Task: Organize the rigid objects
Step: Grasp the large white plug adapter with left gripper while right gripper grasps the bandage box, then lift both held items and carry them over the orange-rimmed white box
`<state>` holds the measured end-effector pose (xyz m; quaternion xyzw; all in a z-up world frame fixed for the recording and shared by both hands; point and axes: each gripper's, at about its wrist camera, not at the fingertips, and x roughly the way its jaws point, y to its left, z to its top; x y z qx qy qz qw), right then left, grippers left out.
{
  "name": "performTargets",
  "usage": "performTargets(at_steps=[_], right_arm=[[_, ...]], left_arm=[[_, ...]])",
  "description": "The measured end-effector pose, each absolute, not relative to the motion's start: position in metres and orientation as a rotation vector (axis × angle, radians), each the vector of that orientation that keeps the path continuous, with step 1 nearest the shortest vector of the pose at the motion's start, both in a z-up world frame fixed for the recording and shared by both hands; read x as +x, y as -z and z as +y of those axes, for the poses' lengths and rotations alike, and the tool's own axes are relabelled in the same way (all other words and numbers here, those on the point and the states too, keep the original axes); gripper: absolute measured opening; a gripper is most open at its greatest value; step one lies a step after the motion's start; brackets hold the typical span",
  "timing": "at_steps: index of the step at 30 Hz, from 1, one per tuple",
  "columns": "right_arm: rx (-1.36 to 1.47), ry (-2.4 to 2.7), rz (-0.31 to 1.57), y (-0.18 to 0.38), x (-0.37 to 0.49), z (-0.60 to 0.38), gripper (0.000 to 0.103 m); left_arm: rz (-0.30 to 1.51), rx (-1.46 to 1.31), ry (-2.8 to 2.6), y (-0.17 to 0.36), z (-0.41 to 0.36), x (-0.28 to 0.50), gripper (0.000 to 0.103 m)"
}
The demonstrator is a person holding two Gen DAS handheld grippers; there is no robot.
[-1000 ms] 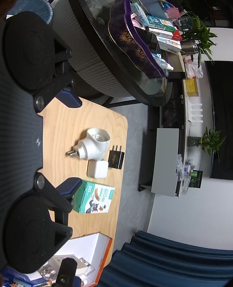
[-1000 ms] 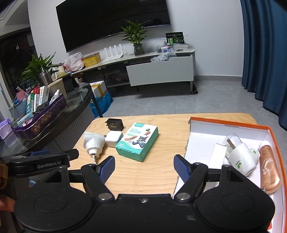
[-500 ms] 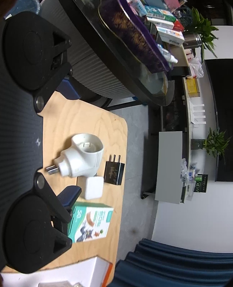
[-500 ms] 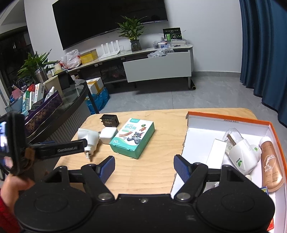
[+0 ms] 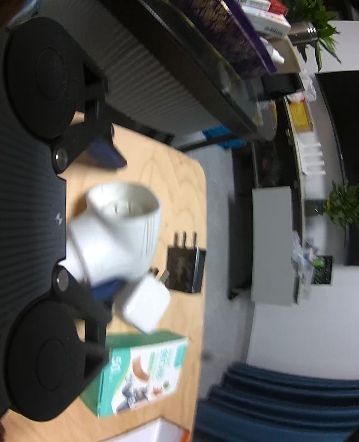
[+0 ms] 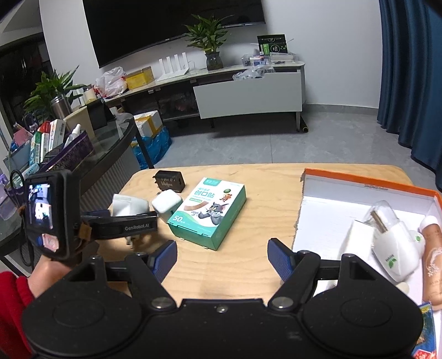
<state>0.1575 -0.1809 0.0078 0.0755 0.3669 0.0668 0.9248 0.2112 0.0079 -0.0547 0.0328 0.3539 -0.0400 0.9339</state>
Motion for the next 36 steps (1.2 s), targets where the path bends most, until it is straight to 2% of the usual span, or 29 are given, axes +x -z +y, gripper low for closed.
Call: performTargets(at_steps=[12,24,27,36], right_arm=[[0.276,-0.065,0.812,0.013,0.232,-0.153,0.085],[0.186,0.098,0.944,0.05,0.292,-0.113,0.088],[0.143,0.097,0.916,0.049,0.286,-0.11,0.084],[0.108,0.062,0.795,0.002,0.214,-0.136,0.084]], left_arm=[[0.694,0.065,0.123,0.037,0.014,0.177,0.068],[0.685,0.027,0.12,0.028,0.024,0.167,0.068],[0.683,0.016,0.126,0.025,0.024,0.165,0.068],[0.666,-0.009,0.161,0.007,0.013,0.143,0.068]])
